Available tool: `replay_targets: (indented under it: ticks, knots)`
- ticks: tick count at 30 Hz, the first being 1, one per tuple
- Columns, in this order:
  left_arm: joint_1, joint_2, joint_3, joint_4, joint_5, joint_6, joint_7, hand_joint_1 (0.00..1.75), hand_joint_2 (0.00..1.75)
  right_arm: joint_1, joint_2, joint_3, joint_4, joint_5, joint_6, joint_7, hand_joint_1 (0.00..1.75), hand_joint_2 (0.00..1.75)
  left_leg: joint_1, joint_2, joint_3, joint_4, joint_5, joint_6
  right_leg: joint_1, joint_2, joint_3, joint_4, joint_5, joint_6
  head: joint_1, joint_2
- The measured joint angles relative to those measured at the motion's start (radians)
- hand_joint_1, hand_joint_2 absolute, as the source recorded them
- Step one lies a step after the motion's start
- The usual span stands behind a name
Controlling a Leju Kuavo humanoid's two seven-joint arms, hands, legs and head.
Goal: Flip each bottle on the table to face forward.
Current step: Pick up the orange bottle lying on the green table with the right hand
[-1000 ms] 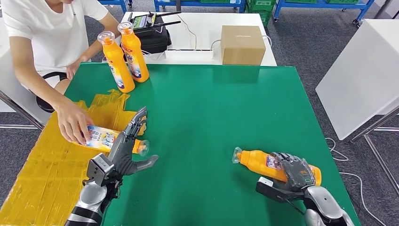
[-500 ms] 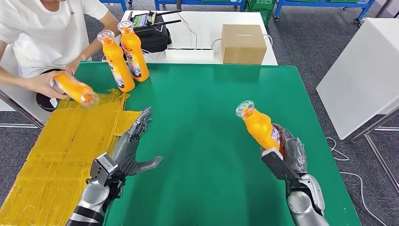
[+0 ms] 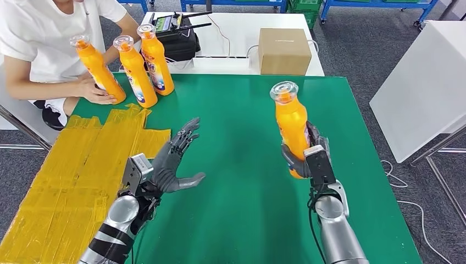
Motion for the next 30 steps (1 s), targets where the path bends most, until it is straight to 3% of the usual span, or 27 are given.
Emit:
replay_targets:
  ticks: [11,20,30]
  knots:
    - [-0.075,-0.005,-0.028,0.084,0.138,-0.021,0.056,0.0,1.75,-0.09,0.091,0.161,0.134,-0.058,0.067,-0.034,1.75,1.75,0.0,0.0,-0.001,0.0,0.0,0.0,0.0,0.0,-0.001,0.0,0.0,0.0,0.0,0.0]
    - [-0.084,-0.005,-0.031,0.106,0.17,-0.023,0.063,0.0,1.75,-0.108,0.116,0.224,0.183,-0.054,0.079,-0.034,1.75,1.75,0.0,-0.001,-0.002,0.0,0.0,0.0,0.0,-0.001,-0.002,0.0,0.0,0.0,0.0,0.0]
    - [-0.096,-0.01,-0.031,0.133,0.237,-0.014,0.076,0.0,1.75,-0.125,0.169,0.374,0.253,-0.017,0.082,-0.029,1.75,1.75,0.001,-0.001,-0.002,0.0,0.0,0.0,0.001,-0.001,-0.002,0.001,0.0,0.0,0.0,0.0]
